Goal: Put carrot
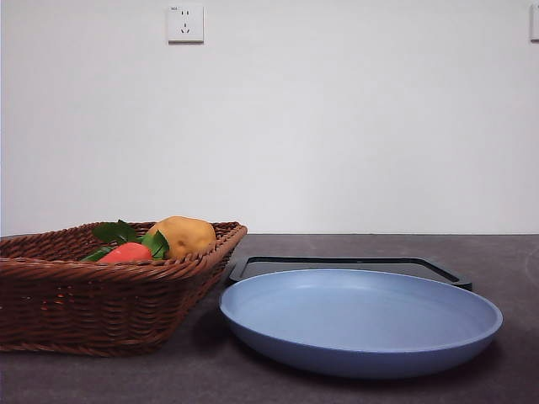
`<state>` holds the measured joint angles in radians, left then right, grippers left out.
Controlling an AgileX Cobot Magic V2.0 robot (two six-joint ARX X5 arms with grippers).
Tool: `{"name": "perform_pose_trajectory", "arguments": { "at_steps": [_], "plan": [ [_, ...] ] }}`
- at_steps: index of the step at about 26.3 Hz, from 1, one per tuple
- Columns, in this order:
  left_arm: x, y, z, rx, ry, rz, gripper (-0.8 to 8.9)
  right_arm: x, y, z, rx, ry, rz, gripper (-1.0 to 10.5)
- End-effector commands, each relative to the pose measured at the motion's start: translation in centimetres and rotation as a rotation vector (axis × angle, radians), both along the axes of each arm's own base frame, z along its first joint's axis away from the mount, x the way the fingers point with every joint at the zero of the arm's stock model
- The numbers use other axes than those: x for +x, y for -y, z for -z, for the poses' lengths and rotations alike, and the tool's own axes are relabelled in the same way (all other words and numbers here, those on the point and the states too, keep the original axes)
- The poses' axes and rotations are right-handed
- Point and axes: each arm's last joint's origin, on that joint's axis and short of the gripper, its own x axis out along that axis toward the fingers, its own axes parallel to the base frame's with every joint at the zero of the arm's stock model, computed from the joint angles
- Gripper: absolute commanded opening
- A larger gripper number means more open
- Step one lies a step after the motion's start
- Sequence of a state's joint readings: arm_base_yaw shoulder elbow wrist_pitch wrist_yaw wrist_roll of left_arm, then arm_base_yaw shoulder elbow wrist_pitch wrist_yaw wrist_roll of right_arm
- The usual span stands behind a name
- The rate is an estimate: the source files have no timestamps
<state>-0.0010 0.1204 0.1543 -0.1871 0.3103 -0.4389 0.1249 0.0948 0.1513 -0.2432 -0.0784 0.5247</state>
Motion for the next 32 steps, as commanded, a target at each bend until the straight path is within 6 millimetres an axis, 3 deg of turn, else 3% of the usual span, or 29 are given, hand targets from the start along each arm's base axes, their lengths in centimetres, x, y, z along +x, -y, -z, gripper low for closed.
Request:
{"name": "perform_pose_trajectory", "arguments": {
  "at_steps": [1,12,18,22,28,32],
  "plan": [
    [0.4,0.0,-1.3,0.0,-0.019,0.003,0.07,0.0,0.0,-1.9,-0.001,0.02,-0.004,0.0],
    [4.6,0.5,-6.1,0.083,-0.177,0.203,0.07,1.5,-0.3,-7.7,-0.181,-0.116,-0.096,0.0],
    [7.2,1.1,-7.9,0.128,-0.306,0.362,0.07,3.3,-0.9,-9.2,-0.212,-0.302,-0.225,0.0],
    [8.5,2.1,-8.4,0.189,-0.408,0.451,0.07,4.9,-1.3,-8.7,-0.228,-0.473,-0.339,0.0],
    [9.0,3.5,-8.5,0.215,-0.414,0.531,0.21,8.0,-1.8,-5.4,-0.221,-0.711,-0.413,0.7],
    [9.2,3.7,-8.8,0.223,-0.374,0.533,2.36,10.3,-2.3,-3.0,-0.222,-0.819,-0.437,1.8]
  ]
}}
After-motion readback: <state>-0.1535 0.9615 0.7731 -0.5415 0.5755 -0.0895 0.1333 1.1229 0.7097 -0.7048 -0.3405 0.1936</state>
